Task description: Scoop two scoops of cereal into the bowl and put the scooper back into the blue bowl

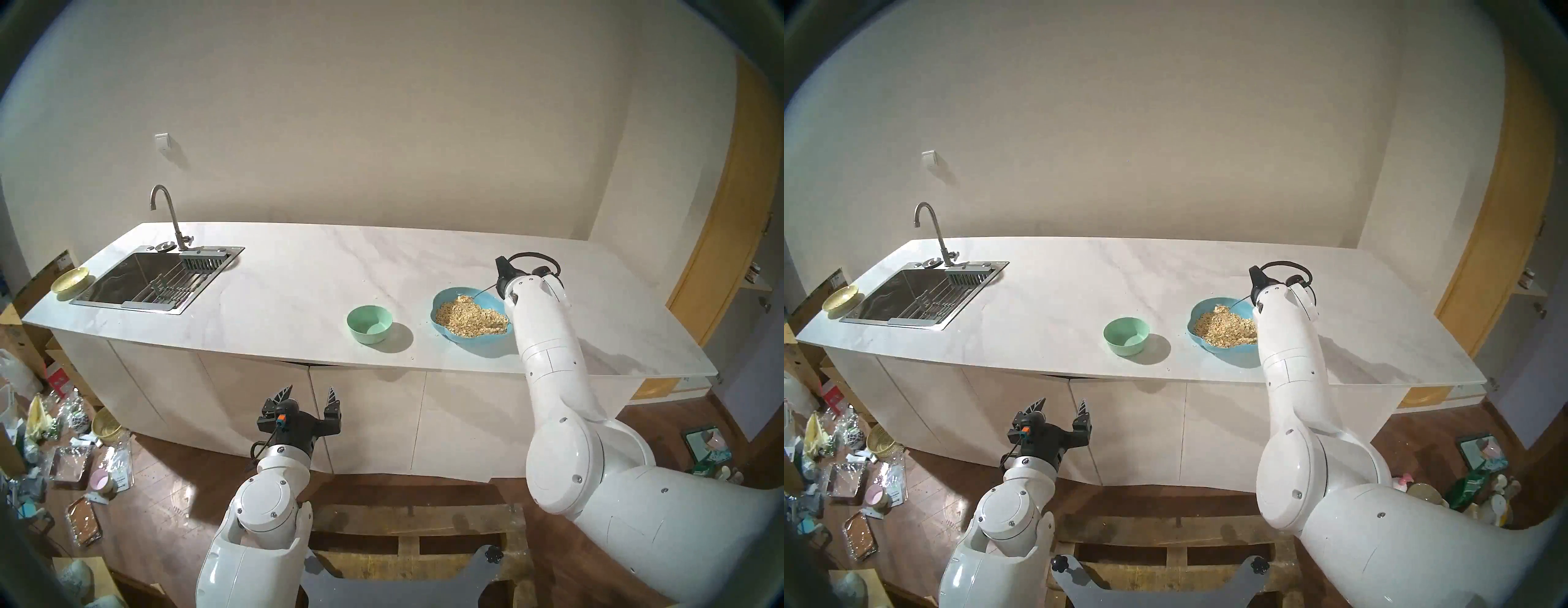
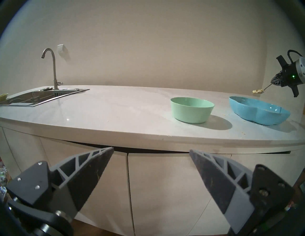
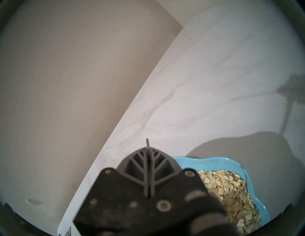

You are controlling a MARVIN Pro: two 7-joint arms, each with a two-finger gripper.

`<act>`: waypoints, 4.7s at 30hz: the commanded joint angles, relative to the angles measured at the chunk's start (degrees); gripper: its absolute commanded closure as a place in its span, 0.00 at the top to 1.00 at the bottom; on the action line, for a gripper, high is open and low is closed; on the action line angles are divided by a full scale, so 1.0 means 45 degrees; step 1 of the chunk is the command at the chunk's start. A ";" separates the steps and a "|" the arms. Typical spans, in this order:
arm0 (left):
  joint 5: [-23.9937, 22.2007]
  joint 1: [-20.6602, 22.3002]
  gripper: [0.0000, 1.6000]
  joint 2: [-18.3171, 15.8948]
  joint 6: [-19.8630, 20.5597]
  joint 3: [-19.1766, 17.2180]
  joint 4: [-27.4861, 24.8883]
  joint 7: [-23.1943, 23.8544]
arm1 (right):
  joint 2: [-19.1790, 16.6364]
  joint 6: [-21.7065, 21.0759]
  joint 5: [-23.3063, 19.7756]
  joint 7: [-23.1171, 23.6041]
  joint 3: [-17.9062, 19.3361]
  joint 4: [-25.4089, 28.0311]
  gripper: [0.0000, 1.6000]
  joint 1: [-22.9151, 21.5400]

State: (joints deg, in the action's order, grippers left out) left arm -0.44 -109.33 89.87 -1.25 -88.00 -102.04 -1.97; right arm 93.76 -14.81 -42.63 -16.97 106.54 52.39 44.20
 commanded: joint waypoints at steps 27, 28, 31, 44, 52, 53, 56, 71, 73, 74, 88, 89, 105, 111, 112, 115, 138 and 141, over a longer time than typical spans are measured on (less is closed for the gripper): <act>-0.0020 0.0050 1.00 -0.0007 -0.0074 0.0032 -0.0322 0.0053 | 0.2031 -0.0453 -0.0203 -0.0940 -0.1357 0.2345 0.00 0.0588; -0.0020 0.0050 1.00 -0.0007 -0.0074 0.0032 -0.0322 0.0053 | 0.2078 -0.0437 -0.0196 -0.0966 -0.1399 0.2346 0.00 0.0593; -0.0020 0.0050 1.00 -0.0007 -0.0074 0.0032 -0.0323 0.0054 | 0.2245 -0.0421 -0.0190 -0.1015 -0.1578 0.2403 0.00 0.0661; -0.0022 0.0048 1.00 -0.0008 -0.0073 0.0032 -0.0326 0.0055 | 0.2684 -0.0413 -0.0009 -0.1098 -0.2188 0.2228 0.00 0.0787; -0.0022 0.0048 1.00 -0.0008 -0.0073 0.0032 -0.0326 0.0055 | 0.2962 -0.0295 0.0104 -0.1066 -0.2519 0.2008 0.00 0.0798; -0.0022 0.0048 1.00 -0.0008 -0.0073 0.0032 -0.0326 0.0055 | 0.2995 -0.0304 0.0134 -0.1050 -0.2587 0.2027 0.00 0.0848; -0.0023 0.0046 1.00 -0.0009 -0.0072 0.0032 -0.0329 0.0056 | 0.3041 -0.0246 0.0248 -0.0982 -0.2763 0.2027 0.00 0.0963; -0.0023 0.0046 1.00 -0.0009 -0.0071 0.0032 -0.0330 0.0057 | 0.2955 0.0335 0.0687 -0.0343 -0.3510 0.1223 0.00 0.0797; -0.0023 0.0047 1.00 -0.0009 -0.0072 0.0032 -0.0328 0.0056 | 0.2902 0.0454 0.0815 -0.0187 -0.3663 0.0955 0.00 0.0669; -0.0022 0.0047 1.00 -0.0009 -0.0072 0.0033 -0.0328 0.0055 | 0.2892 0.0518 0.0842 -0.0150 -0.3716 0.0846 0.00 0.0614; -0.0018 0.0055 1.00 -0.0006 -0.0076 0.0033 -0.0314 0.0049 | 0.2621 0.1513 0.1402 0.0516 -0.4184 -0.0819 0.00 -0.0317; -0.0018 0.0056 1.00 -0.0006 -0.0077 0.0033 -0.0313 0.0049 | 0.2597 0.1608 0.1443 0.0577 -0.4206 -0.0940 0.00 -0.0384; -0.0020 0.0054 1.00 -0.0008 -0.0076 0.0034 -0.0317 0.0049 | 0.2125 0.2561 0.2536 0.1382 -0.5615 -0.1298 0.00 -0.0455; -0.0019 0.0054 1.00 -0.0007 -0.0076 0.0034 -0.0316 0.0049 | 0.1838 0.2976 0.3183 0.1514 -0.6478 -0.0461 0.00 0.0097; -0.0019 0.0054 1.00 -0.0007 -0.0076 0.0034 -0.0315 0.0049 | 0.1760 0.3071 0.3328 0.1534 -0.6694 -0.0317 0.00 0.0183; -0.0020 0.0052 1.00 -0.0008 -0.0075 0.0033 -0.0319 0.0050 | 0.1522 0.3290 0.3638 0.1501 -0.7261 0.0175 0.00 0.0475; -0.0022 0.0051 1.00 -0.0011 -0.0074 0.0035 -0.0321 0.0050 | 0.0840 0.4205 0.3589 0.1183 -0.8213 -0.0024 0.00 0.0327; -0.0021 0.0054 1.00 -0.0009 -0.0076 0.0035 -0.0316 0.0048 | 0.0628 0.4071 0.2626 0.1221 -0.7531 -0.0292 0.00 -0.0183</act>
State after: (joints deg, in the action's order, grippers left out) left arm -0.44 -109.33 89.84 -1.25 -87.99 -102.04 -1.98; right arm 96.80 3.85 -29.03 -12.49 70.58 51.30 47.22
